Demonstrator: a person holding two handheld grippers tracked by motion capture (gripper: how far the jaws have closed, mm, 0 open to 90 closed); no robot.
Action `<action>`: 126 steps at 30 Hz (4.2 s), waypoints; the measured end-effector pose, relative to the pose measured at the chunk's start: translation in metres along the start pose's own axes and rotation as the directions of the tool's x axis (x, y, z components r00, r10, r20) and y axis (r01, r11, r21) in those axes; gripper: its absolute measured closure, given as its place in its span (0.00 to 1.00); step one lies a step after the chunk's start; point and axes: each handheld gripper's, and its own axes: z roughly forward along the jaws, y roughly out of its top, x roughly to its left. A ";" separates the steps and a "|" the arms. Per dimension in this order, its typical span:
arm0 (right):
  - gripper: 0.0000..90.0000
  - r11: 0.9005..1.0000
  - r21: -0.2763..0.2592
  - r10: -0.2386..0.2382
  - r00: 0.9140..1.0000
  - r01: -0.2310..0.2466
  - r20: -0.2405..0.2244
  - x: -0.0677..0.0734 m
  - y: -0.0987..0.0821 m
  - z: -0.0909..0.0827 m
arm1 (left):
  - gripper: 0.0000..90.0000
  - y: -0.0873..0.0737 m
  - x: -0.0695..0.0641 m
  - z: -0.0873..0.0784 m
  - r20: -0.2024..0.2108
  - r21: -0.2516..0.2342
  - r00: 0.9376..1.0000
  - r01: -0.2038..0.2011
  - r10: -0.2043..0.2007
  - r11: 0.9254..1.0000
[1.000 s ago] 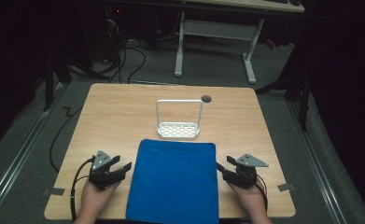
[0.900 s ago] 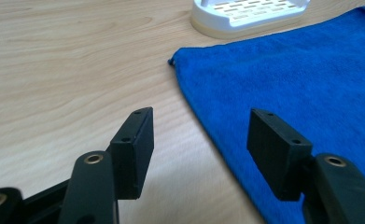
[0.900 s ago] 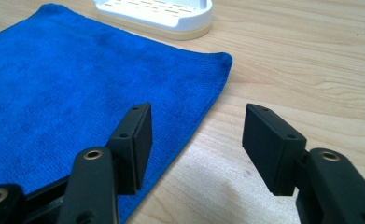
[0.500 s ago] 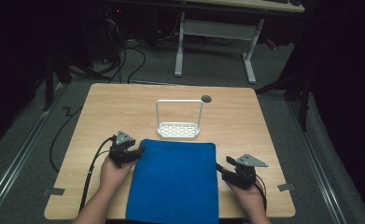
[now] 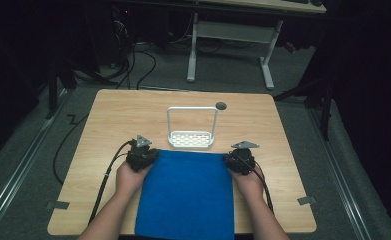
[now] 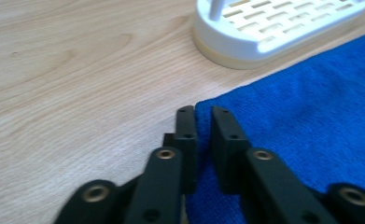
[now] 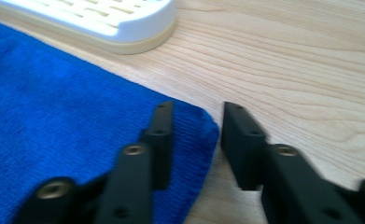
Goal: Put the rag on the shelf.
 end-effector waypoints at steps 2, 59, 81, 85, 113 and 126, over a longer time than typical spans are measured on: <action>0.91 1.000 -0.002 -0.025 1.000 0.025 -0.009 0.003 0.000 0.000 | 0.96 0.000 0.000 0.000 0.013 0.002 1.000 0.008 -0.008 1.000; 0.98 0.770 -0.638 -0.104 0.990 0.020 -0.094 0.042 0.032 -0.161 | 0.97 0.035 -0.060 -0.176 0.025 -0.611 0.994 -0.067 0.104 0.789; 0.98 0.686 -0.727 -0.099 0.993 0.025 -0.059 0.042 0.072 -0.187 | 0.98 0.073 -0.059 -0.187 -0.012 -0.693 0.991 -0.105 0.135 0.713; 0.98 0.676 -0.736 -0.105 0.994 0.040 -0.043 0.043 0.081 -0.189 | 0.98 0.086 -0.057 -0.190 -0.024 -0.703 0.990 -0.117 0.141 0.702; 0.98 0.705 -0.709 -0.021 1.000 0.003 -0.016 -0.001 0.153 -0.164 | 0.98 0.159 -0.003 -0.150 -0.130 -0.577 0.988 -0.141 0.080 0.804; 0.99 0.733 -0.679 0.016 1.000 -0.029 -0.026 -0.025 0.184 -0.133 | 0.98 0.196 0.016 -0.133 -0.210 -0.542 0.975 -0.175 0.069 0.822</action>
